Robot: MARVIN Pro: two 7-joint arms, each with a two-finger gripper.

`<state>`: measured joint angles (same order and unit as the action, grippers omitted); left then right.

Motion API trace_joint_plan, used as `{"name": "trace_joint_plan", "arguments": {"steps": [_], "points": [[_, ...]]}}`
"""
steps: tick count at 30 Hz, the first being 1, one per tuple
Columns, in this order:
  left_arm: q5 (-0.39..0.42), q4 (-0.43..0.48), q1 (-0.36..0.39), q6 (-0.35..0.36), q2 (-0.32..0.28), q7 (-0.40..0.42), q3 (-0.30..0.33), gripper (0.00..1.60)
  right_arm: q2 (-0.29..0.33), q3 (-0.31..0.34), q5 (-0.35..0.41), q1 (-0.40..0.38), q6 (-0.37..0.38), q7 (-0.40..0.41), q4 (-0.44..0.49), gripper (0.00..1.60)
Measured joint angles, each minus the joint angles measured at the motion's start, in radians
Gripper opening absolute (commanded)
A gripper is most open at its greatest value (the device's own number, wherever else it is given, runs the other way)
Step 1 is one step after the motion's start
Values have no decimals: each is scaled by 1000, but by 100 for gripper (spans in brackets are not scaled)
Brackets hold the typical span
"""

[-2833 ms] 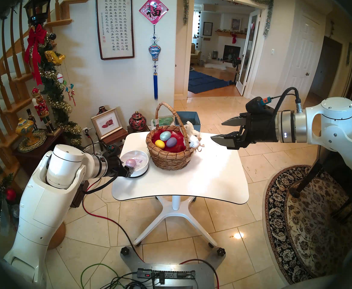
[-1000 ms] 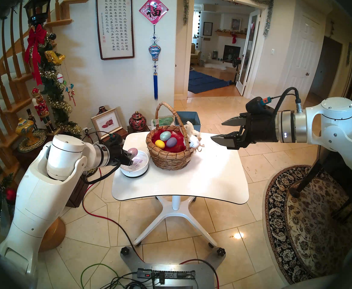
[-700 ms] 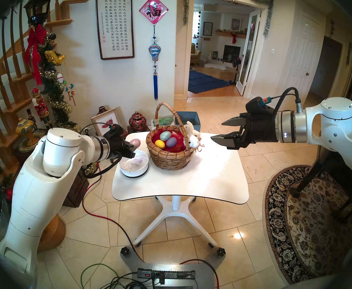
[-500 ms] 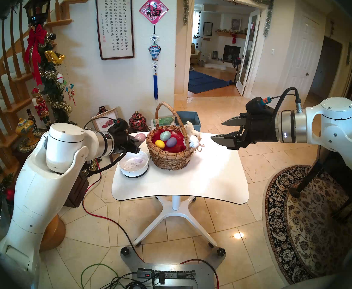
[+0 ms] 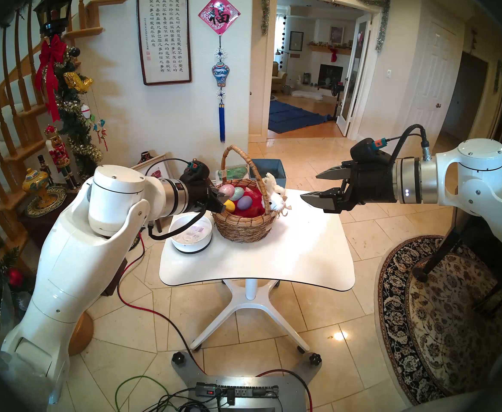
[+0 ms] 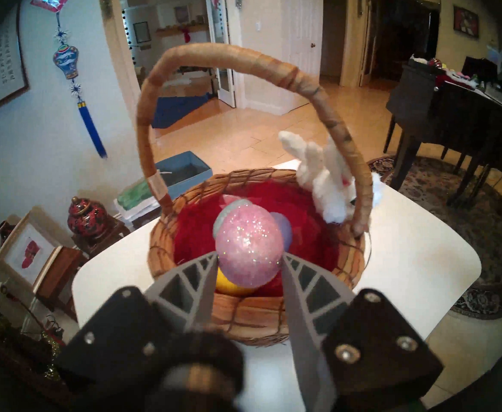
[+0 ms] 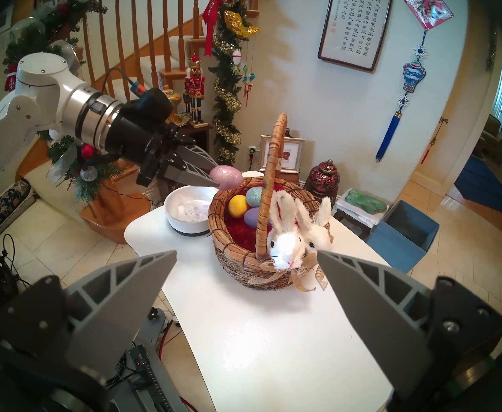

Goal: Put easter egg into basket

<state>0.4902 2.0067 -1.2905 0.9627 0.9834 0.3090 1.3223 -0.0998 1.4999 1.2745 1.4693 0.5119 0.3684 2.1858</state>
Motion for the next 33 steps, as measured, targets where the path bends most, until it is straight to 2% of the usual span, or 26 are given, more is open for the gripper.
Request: {"name": "trace_joint_plan", "arguments": {"steps": [7,14,24,27,31,33], "points": [[60,-42,35,0,-2,-14,-49,67,0,0,0,0,0,0,0,160],[130,-74,62,0,-29,-38,-96,73,0,1,0,0,0,0,0,160],[187,-89,87,0,-63,-82,-139,79,0,1,0,0,0,0,0,160],[202,-89,93,0,-71,-96,-149,96,0,1,0,0,0,0,0,160],[220,-89,99,0,-79,-115,-157,131,0,1,0,0,0,0,0,160],[228,-89,101,0,-82,-123,-158,136,0,1,0,0,0,0,0,160]]}}
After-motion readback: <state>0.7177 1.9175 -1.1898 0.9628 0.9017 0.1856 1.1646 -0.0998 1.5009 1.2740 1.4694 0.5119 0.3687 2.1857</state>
